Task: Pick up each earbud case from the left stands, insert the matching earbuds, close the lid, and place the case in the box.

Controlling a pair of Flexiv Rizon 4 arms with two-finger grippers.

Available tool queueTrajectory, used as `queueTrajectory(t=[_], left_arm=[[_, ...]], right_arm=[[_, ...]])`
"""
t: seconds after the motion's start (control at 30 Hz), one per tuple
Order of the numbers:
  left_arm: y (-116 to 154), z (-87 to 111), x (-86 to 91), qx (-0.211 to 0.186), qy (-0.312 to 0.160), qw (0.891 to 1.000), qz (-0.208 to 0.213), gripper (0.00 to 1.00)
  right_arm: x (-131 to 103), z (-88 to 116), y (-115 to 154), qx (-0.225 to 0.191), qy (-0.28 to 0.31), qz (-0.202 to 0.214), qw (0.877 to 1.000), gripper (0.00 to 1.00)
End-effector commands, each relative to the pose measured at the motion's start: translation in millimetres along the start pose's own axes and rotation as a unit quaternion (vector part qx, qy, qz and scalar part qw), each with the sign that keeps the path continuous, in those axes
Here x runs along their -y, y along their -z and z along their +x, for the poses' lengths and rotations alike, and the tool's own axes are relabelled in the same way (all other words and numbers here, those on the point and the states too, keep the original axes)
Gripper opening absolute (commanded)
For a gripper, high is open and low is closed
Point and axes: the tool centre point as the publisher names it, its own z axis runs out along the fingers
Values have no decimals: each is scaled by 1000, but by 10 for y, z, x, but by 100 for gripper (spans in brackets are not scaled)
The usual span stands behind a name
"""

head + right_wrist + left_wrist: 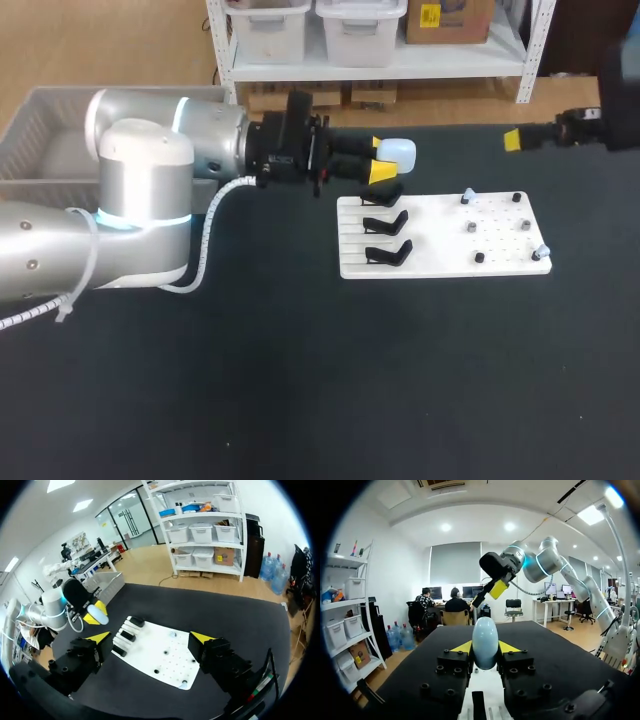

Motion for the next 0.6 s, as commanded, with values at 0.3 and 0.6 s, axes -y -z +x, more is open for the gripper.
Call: queueTrajectory(t=[0.3, 0.6], left_arm=[[-1, 4, -9, 0, 0, 1000, 1, 0], [-1, 4, -9, 0, 0, 1000, 1, 0]], right_arm=[[-694, 71, -73, -35, 17, 3, 999, 100], [-1002, 111, -298, -58, 27, -1, 998, 100]])
